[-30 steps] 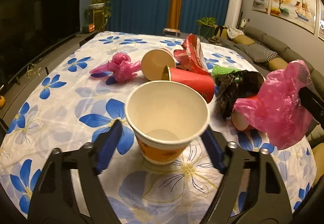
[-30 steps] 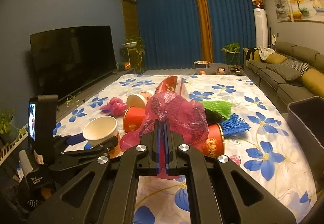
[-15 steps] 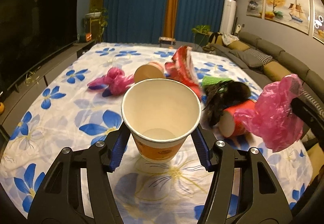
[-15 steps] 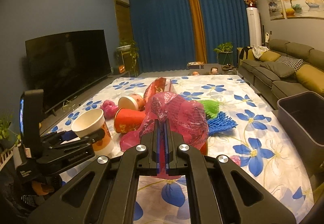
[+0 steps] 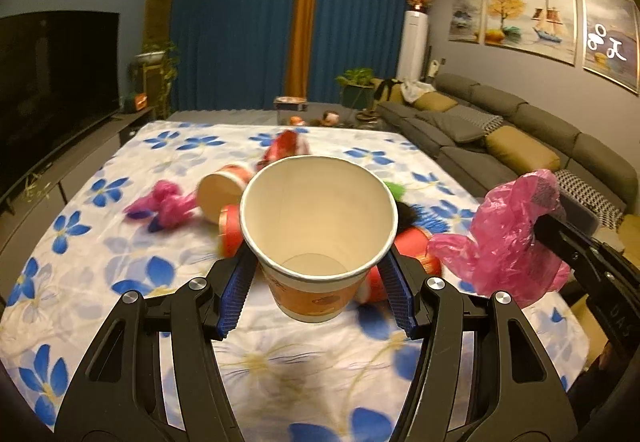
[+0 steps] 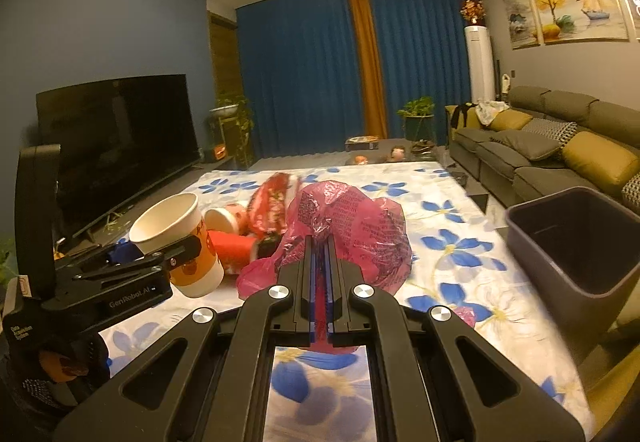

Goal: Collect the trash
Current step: 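Carry the pink bag and paper cup to the grey bin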

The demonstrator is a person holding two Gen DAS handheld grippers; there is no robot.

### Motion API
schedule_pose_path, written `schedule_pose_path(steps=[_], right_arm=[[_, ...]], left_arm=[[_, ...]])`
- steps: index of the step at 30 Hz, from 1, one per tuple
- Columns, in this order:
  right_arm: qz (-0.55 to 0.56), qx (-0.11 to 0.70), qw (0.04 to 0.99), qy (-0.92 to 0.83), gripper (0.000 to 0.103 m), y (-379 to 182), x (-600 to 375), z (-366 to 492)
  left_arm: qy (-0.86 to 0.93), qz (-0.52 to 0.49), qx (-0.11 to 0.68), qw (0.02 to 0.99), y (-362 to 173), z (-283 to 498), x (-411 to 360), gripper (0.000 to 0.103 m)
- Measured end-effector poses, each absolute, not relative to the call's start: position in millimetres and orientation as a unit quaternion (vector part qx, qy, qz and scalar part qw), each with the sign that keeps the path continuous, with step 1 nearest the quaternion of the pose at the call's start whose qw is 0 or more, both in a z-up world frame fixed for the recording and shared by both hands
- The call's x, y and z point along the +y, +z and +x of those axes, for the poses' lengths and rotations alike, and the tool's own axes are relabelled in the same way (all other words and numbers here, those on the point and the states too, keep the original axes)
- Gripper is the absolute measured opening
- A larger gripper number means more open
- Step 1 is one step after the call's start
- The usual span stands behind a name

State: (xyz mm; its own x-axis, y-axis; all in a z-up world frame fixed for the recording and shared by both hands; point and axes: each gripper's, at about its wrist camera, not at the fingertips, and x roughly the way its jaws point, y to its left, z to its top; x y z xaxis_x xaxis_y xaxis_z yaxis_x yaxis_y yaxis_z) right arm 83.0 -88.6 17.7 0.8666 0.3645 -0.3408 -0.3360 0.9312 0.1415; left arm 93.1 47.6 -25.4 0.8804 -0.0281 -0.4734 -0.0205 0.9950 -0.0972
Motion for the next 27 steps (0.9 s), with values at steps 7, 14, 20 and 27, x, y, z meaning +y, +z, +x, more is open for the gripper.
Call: schedule_pose_path(steps=[7,14,20,27], right_arm=[[0.047,0.177,0.972,0.145,0.005,22.8,-126.8,83.9],[0.045,0.165,0.979,0.111,0.005,29.1,-158.3,86.8],[0.045,0.157,0.983,0.084,0.005,32.9,-183.3,92.1],[0.046,0.148,0.987,0.043,0.005,38.5,-217.1,100.8]], left_arm=[[-0.035,-0.028,0.246,0.968,-21.9,105.9,4.5,0.059],[-0.070,-0.004,0.238,0.969,-14.0,118.9,-41.8,0.059],[-0.102,0.007,0.233,0.967,-7.7,133.8,-76.4,0.059],[-0.141,0.015,0.228,0.963,1.3,155.0,-118.6,0.059]])
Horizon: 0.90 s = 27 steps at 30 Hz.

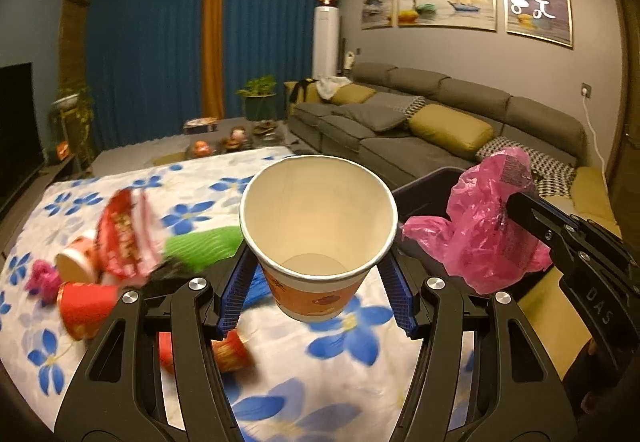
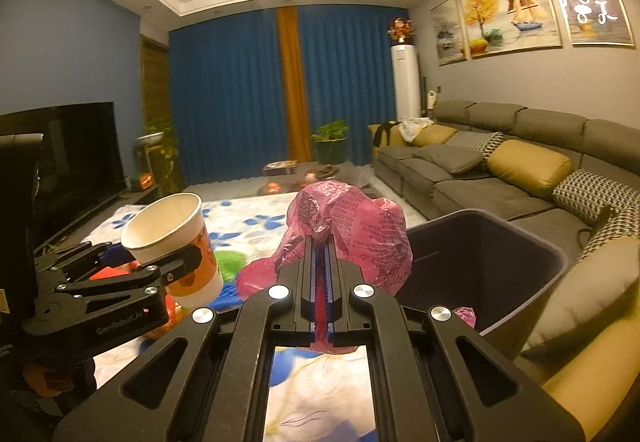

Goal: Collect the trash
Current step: 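Carry the pink bag and paper cup to the grey bin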

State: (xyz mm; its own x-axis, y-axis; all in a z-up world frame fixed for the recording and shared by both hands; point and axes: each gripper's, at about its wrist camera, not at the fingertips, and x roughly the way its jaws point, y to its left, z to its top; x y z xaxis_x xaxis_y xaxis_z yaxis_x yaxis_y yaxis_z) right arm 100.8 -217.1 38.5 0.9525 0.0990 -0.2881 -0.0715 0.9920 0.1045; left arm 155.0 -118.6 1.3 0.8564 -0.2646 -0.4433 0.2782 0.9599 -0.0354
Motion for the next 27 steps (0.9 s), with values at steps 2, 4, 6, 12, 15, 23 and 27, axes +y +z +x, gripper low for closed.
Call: schedule_pose_path(steps=[2,4,6,12,15,23,27], right_arm=[[0.049,0.143,0.988,0.026,0.005,41.4,-229.2,105.4],[0.053,0.140,0.989,0.010,0.005,43.5,-242.4,109.3],[0.055,0.137,0.989,-0.005,0.005,44.2,-254.4,113.5],[0.071,0.128,0.988,-0.044,0.005,45.2,-290.0,124.6],[0.076,0.128,0.987,-0.054,0.005,43.5,-297.4,130.5],[0.081,0.130,0.986,-0.066,0.005,39.8,-311.0,150.1],[0.087,0.133,0.985,-0.067,0.005,38.3,-320.0,158.4]], left_arm=[[-0.159,0.015,0.227,0.961,3.6,162.2,-133.0,0.059],[-0.174,0.021,0.224,0.959,5.5,169.5,-148.8,0.059],[-0.185,0.025,0.219,0.958,7.2,174.8,-161.5,0.059],[-0.216,0.029,0.212,0.953,8.0,194.1,-197.0,0.059],[-0.227,0.028,0.214,0.950,6.2,204.8,-210.6,0.059],[-0.245,0.030,0.218,0.944,1.8,227.0,-238.3,0.059],[-0.250,0.031,0.225,0.941,-2.3,239.1,-246.4,0.059]])
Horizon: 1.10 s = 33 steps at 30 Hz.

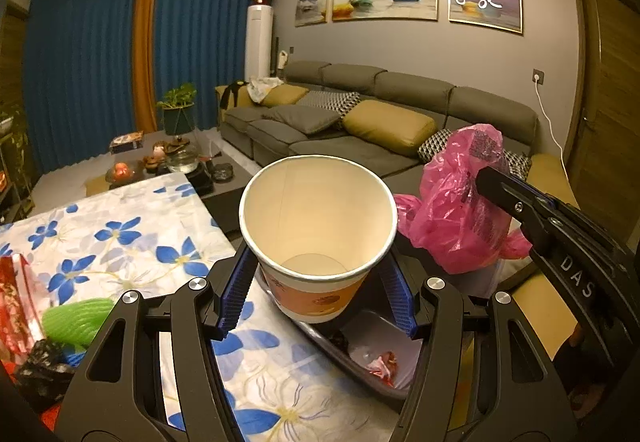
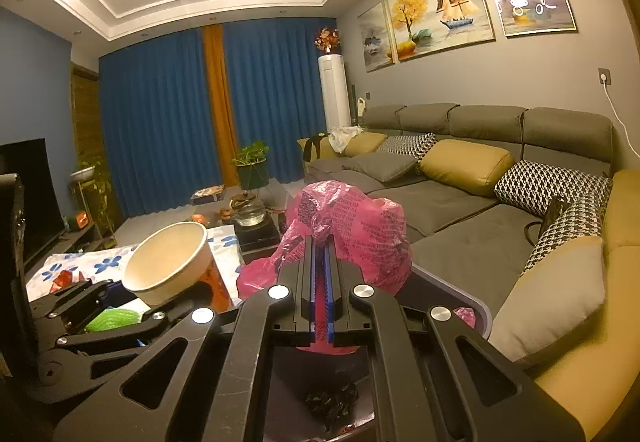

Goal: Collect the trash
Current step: 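Carry the pink bag and paper cup to the grey bin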

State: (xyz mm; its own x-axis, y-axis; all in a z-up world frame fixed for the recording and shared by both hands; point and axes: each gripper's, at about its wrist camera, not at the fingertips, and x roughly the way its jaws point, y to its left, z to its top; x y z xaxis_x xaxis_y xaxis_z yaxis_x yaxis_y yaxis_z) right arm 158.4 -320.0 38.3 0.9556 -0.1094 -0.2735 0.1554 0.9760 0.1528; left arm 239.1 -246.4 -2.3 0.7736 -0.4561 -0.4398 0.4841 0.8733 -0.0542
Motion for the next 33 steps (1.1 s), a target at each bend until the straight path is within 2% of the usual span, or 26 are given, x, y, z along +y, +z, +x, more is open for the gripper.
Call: schedule_pose_path(steps=[27,30,32,33], right_arm=[[0.098,0.163,0.979,-0.072,0.005,34.0,-325.7,184.8],[0.108,0.165,0.978,-0.072,0.015,32.5,-327.9,185.3],[0.114,0.162,0.978,-0.072,0.032,33.0,-330.7,184.6],[0.117,0.160,0.977,-0.074,0.035,33.6,-331.4,183.9]], left_arm=[[-0.273,0.033,0.255,0.927,-33.9,273.1,-275.1,0.060],[-0.268,0.031,0.258,0.928,-35.2,276.0,-272.9,0.060],[-0.266,0.028,0.259,0.928,-35.2,276.6,-271.8,0.060],[-0.266,0.026,0.260,0.928,-35.0,277.4,-271.6,0.060]])
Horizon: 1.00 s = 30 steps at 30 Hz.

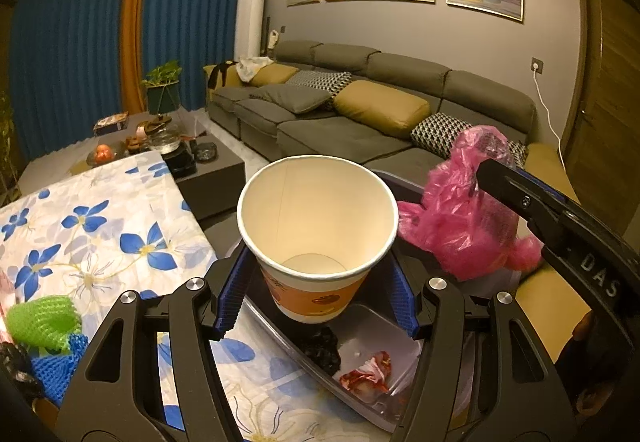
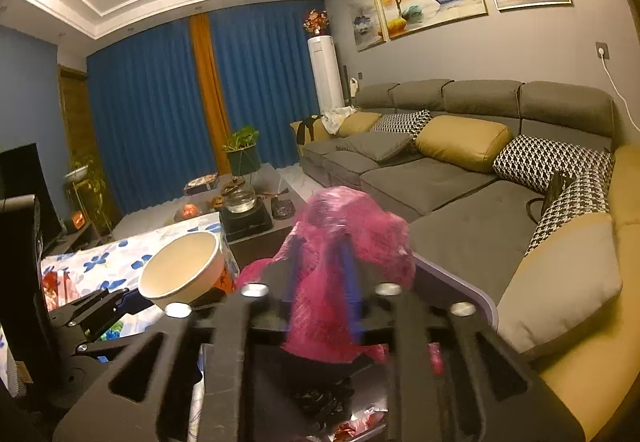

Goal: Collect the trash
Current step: 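Carry the pink bag and paper cup to the grey bin, then open both tools to drop the cup and bag into the bin, then move both open tools back over the trash on the table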

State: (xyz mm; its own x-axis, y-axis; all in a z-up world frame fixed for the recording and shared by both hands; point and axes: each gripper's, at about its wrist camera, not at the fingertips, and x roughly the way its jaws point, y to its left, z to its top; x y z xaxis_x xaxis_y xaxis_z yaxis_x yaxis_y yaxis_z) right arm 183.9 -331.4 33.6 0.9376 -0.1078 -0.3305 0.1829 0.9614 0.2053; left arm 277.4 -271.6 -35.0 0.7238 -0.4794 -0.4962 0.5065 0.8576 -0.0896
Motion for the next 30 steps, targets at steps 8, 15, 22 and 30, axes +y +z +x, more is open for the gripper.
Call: schedule_pose_path(steps=[8,15,22,30], right_arm=[[0.138,0.156,0.975,-0.078,0.050,31.9,-341.8,178.2],[0.140,0.153,0.975,-0.078,0.054,31.2,-341.7,173.1],[0.134,0.146,0.977,-0.080,0.057,31.2,-342.0,162.7],[0.123,0.142,0.979,-0.083,0.065,29.8,-328.3,143.4]], left_arm=[[-0.272,0.033,0.267,0.924,-41.0,276.3,-280.6,0.061],[-0.287,0.040,0.274,0.917,-45.5,273.6,-285.0,0.081],[-0.270,0.027,0.280,0.921,-46.9,271.4,-272.7,0.087],[-0.217,0.019,0.268,0.938,-37.3,241.3,-237.9,0.087]])
